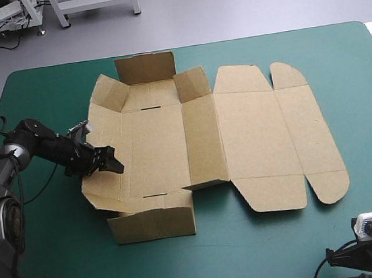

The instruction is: Fold the box

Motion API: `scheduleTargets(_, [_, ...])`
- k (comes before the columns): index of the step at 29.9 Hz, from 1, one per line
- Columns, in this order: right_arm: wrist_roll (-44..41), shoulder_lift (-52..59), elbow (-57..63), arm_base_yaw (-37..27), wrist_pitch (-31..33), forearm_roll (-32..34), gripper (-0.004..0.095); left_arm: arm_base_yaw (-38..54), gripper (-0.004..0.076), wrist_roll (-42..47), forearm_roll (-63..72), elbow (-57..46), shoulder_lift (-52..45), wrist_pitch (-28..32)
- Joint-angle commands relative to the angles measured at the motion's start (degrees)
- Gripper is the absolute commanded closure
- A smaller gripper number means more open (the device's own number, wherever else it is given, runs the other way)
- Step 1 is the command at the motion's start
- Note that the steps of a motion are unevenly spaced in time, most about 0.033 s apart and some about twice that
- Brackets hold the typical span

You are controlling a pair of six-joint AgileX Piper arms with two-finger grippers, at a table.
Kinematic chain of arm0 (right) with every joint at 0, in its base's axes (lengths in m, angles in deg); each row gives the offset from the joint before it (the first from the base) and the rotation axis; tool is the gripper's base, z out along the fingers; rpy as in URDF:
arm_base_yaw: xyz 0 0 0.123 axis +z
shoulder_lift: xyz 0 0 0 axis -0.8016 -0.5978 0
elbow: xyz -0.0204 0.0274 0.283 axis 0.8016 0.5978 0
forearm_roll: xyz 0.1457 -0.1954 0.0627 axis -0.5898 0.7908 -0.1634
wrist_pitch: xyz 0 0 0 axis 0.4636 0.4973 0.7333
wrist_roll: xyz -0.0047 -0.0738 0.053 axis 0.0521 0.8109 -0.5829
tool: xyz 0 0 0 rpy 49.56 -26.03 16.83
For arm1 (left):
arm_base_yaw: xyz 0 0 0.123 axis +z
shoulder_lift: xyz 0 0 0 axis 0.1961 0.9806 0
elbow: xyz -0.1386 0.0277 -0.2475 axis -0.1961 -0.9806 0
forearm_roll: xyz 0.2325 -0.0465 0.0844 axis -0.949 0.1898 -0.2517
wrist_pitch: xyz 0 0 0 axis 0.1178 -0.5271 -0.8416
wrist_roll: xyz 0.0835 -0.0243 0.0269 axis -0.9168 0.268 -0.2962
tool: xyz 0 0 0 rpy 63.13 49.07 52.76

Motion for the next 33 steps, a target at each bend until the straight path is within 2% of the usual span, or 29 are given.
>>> scheduleTargets(1, [0.5, -0.9, -1.3, 0.1, -3.5, -0.5, 0.0932, -1.6, 0.0452, 1.5, 3.8, 1.5, -2.7, -5.2])
scheduleTargets(2, [0.5, -0.9, -1.3, 0.1, -3.5, -0.5, 0.0932, -1.6, 0.0522, 1.5, 3.8, 1.6, -2.7, -5.2])
scheduleTargets(4, [0.5, -0.9, -1.3, 0.1, -3.5, -0.5, 0.0932, -1.6, 0.0734, 1.4, 3.5, 1.6, -2.7, -5.1])
scheduleTargets(13, [0.5, -0.9, -1.3, 0.1, -3.5, -0.8, 0.0932, -1.6, 0.0729, 0.9, -0.6, 3.0, -6.9, -0.8])
scheduleTargets(22, [0.5, -0.9, -1.3, 0.1, -3.5, -0.9, 0.0932, -2.1, 0.0729, 0.8, -6.5, 17.9, -16.1, -2.6])
scheduleTargets(28, [1.2, -0.9, -1.3, 0.1, -3.5, -2.7, 0.0932, -7.2, 0.0729, 0.8, -14.5, 27.5, -21.9, -4.5])
scheduleTargets(33, [1.3, -0.9, -1.6, 0.1, -4.7, -2.9, 0.0932, -13.7, 0.0729, 0.8, -17.5, 30.7, -25.1, -4.8])
